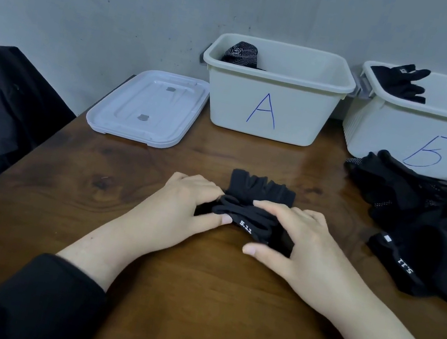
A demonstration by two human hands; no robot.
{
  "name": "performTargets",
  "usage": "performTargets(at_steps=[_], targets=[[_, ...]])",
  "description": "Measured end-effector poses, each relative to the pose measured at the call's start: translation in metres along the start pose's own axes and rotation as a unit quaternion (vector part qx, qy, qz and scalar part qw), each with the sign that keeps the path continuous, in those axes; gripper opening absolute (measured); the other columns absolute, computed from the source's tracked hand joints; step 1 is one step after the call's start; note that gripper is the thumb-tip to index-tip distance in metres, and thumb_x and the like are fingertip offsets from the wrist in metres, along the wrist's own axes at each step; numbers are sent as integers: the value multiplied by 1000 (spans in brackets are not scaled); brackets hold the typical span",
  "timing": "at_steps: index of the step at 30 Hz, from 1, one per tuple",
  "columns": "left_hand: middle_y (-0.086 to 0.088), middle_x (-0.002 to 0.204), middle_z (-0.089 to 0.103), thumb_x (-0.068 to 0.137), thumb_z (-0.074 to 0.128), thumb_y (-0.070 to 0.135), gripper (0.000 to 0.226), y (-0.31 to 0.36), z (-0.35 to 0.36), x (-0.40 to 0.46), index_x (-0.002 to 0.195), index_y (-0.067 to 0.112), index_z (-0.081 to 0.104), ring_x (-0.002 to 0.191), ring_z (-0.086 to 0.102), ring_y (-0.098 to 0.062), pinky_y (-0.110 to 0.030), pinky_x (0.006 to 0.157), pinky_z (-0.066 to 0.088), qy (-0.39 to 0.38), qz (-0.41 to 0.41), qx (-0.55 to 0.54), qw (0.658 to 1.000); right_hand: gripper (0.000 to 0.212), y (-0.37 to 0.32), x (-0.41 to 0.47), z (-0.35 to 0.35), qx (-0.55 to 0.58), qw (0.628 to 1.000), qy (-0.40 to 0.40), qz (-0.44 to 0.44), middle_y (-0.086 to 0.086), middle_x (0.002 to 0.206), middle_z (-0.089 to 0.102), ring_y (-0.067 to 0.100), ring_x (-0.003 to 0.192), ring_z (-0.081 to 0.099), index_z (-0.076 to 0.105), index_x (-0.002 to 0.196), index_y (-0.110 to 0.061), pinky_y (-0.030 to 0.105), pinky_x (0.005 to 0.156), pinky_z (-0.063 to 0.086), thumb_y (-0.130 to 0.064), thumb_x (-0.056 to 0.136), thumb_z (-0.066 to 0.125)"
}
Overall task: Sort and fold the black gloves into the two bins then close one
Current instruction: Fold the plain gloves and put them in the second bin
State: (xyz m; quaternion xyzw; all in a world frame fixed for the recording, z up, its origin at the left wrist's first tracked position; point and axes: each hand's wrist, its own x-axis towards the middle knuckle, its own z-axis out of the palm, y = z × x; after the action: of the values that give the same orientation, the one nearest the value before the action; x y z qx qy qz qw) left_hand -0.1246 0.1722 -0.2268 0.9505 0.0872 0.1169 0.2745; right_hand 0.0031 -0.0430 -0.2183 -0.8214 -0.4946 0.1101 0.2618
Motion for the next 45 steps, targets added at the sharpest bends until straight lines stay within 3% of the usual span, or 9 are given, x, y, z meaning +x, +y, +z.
performTargets(at_steps=[6, 12, 20, 25, 28, 32, 35, 38, 45], targets=[[-1, 83, 68, 94, 63, 47, 32, 13, -3, 1, 90, 16, 68, 82, 61, -16, -29, 73, 47, 1, -84, -138, 987, 28, 3, 1, -2, 119, 989, 83, 33, -29, 104, 67, -7, 103, 60, 59, 121, -45, 6, 79, 46, -51, 94, 58], [7, 65, 62, 88, 73, 42, 12, 20, 7, 27, 87, 31, 67, 58, 52, -2, -19, 61, 39, 44, -135, -177, 974, 20, 12, 16, 8, 46, 981, 160, 103, -16, 90, 56, 6, 89, 54, 64, 91, -31, 34, 87, 46, -50, 91, 59], [18, 119, 55, 98, 62, 37, 25, 12, 23, 39, 121, 34, 71, 106, 49, -1, -28, 93, 31, 72, -24, 35, 997, 28, 21, 26, 12, -77, 986, 150, 5, -14, 132, 56, 13, 123, 49, 69, 121, -31, 34, 99, 29, -22, 95, 66], [16, 142, 52, 104, 48, 44, 31, 4, 22, 48, 127, 40, 68, 132, 41, -8, -35, 110, 21, 20, -37, 102, 994, 55, 19, 30, -2, -93, 994, 57, 1, -19, 153, 43, 3, 143, 31, 56, 143, -33, 33, 120, 17, -59, 95, 49], [17, 141, 52, 106, 43, 43, 32, 0, 23, 48, 127, 41, 66, 132, 41, -7, -35, 109, 20, 15, -41, 95, 995, 69, 22, 31, -6, -110, 994, 8, -5, -24, 155, 34, -1, 142, 24, 43, 149, -39, 30, 122, 13, -64, 88, 60], [9, 137, 57, 105, 45, 38, 30, 2, 23, 41, 123, 32, 69, 128, 47, -11, -34, 107, 26, 115, -8, 75, 991, 46, 29, 33, -1, -77, 994, 64, -37, -23, 133, 55, 2, 124, 49, 54, 136, -38, 36, 111, 35, -48, 92, 64], [9, 94, 66, 103, 51, 34, 27, 20, 12, 29, 89, 21, 69, 90, 58, -6, -27, 84, 44, 273, -54, -40, 960, 31, 24, 34, 7, -85, 988, 121, -45, -16, 115, 64, 7, 105, 57, 61, 128, -33, 34, 96, 48, -37, 97, 59], [-4, 61, 67, 103, 51, 38, 48, 49, 11, 15, 68, 9, 65, 58, 65, -16, -34, 68, 55, 273, -214, -258, 902, 27, 28, 33, 10, -55, 985, 163, -23, -12, 106, 66, 9, 96, 60, 65, 124, -29, 30, 87, 53, -31, 98, 59], [2, 109, 74, 100, 59, 39, 21, 94, 37, 14, 109, 22, 68, 103, 73, -14, -32, 89, 60, 126, -279, -553, 775, 29, 22, 26, 7, -42, 957, 282, -43, -5, 117, 69, 12, 104, 65, 70, 123, -18, 27, 93, 53, -18, 95, 66]])
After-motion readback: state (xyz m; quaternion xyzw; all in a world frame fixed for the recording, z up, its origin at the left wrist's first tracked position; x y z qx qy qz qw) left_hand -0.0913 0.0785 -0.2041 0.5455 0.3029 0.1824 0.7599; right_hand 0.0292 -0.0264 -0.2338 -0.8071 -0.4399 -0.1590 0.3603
